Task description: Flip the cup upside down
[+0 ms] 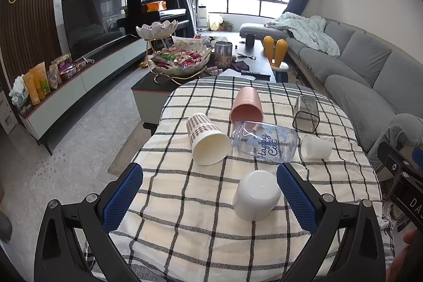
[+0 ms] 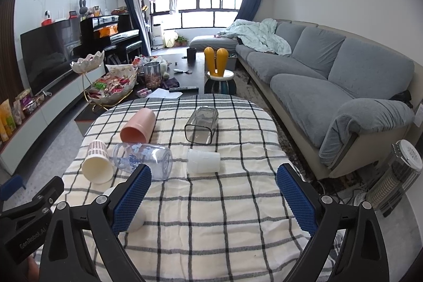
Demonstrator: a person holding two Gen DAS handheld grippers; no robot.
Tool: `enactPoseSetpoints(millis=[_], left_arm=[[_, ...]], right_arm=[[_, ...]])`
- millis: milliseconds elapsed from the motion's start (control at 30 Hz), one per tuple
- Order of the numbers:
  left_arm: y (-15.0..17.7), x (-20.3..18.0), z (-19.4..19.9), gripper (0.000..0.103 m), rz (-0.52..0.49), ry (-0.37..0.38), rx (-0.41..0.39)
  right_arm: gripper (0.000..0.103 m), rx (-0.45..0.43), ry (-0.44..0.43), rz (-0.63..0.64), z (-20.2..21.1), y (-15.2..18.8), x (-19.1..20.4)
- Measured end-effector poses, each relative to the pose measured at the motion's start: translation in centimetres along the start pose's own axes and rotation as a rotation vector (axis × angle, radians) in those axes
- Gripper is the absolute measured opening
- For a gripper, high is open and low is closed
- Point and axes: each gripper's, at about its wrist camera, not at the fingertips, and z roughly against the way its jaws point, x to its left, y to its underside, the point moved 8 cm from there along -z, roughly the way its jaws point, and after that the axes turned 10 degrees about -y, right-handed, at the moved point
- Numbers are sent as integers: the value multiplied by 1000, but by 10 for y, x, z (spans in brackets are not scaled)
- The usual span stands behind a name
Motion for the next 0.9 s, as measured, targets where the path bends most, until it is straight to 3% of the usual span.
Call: enactPoseSetpoints(millis=[667, 900], left_arm=[[3, 1, -5, 103, 5, 10, 20], [0, 1, 0, 103, -16, -4, -11]], right_arm=[[96, 4, -1, -6, 0, 1, -2], [96, 9, -3, -10, 1, 0, -1]])
